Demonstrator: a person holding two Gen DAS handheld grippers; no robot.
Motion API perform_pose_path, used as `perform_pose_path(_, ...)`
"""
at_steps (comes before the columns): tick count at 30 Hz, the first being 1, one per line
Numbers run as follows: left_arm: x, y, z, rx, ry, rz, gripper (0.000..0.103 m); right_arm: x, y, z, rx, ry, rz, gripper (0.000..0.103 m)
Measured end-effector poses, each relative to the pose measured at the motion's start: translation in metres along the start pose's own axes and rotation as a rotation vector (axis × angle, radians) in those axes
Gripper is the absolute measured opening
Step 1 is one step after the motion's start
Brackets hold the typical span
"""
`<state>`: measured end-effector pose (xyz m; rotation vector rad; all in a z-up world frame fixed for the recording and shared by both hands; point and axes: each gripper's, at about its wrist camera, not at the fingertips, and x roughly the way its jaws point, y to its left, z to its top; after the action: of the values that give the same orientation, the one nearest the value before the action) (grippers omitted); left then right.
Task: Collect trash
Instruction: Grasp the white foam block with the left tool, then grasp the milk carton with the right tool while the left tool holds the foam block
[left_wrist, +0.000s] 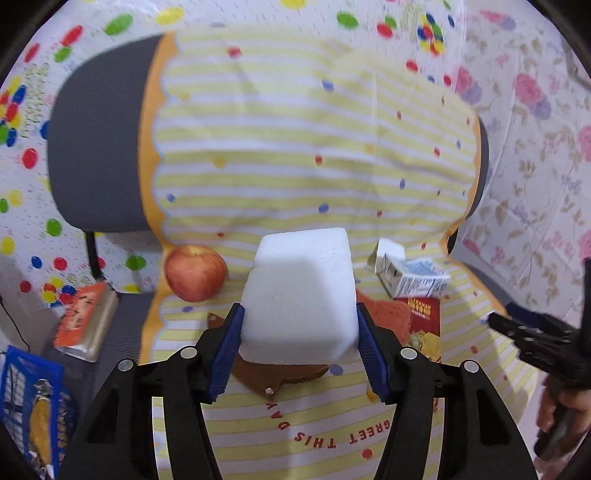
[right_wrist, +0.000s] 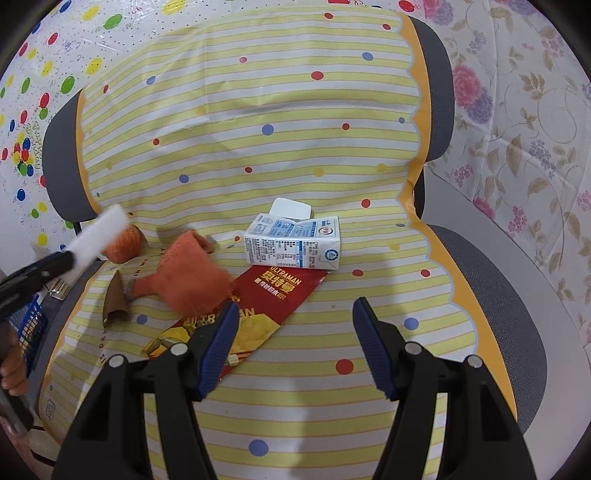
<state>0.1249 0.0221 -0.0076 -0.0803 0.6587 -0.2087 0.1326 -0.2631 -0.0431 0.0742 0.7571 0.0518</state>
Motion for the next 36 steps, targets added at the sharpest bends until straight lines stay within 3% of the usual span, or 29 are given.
perform_pose_path(7,0.014,-0.001,0.006,0.014,0.008,0.055,0.061,0.053,-0.019,0.017,-0.003,0.035,-0.029,0.065)
perform_pose_path(13,0.040,0.002,-0.001,0.002,0.054,0.054,0.061,0.111,-0.038,0.034,-0.013,0.135,0.006,0.065)
perform_pose_path(16,0.047,0.003,-0.002,0.001,0.065,0.056,0.061,0.127,-0.037,0.038,-0.032,0.161,0.066,0.065)
perform_pose_path(17,0.047,0.003,-0.003,-0.001,0.066,0.057,0.061,0.129,-0.034,0.039,-0.040,0.171,0.090,0.064)
perform_pose_path(20,0.046,0.005,-0.004,-0.005,0.065,0.066,0.062,0.124,-0.011,0.037,-0.094,0.197,0.144,0.038)
perform_pose_path(21,0.046,0.006,-0.004,-0.008,0.065,0.068,0.062,0.119,-0.001,0.035,-0.106,0.200,0.183,0.035)
perform_pose_path(27,0.041,0.016,-0.009,-0.041,0.072,0.075,0.062,0.107,0.059,0.036,-0.199,0.176,0.290,0.035)
perform_pose_path(30,0.037,0.018,-0.011,-0.044,0.069,0.084,0.062,0.105,0.078,0.042,-0.230,0.160,0.301,0.035)
perform_pose_path(32,0.036,0.019,-0.013,-0.049,0.070,0.084,0.062,0.100,0.079,0.047,-0.235,0.124,0.271,0.048)
perform_pose_path(34,0.035,0.018,-0.014,-0.042,0.069,0.082,0.062,0.094,0.070,0.051,-0.228,0.076,0.236,0.070)
perform_pose_path(36,0.037,0.017,-0.015,-0.037,0.070,0.074,0.062,0.096,0.055,0.057,-0.222,0.056,0.212,0.079)
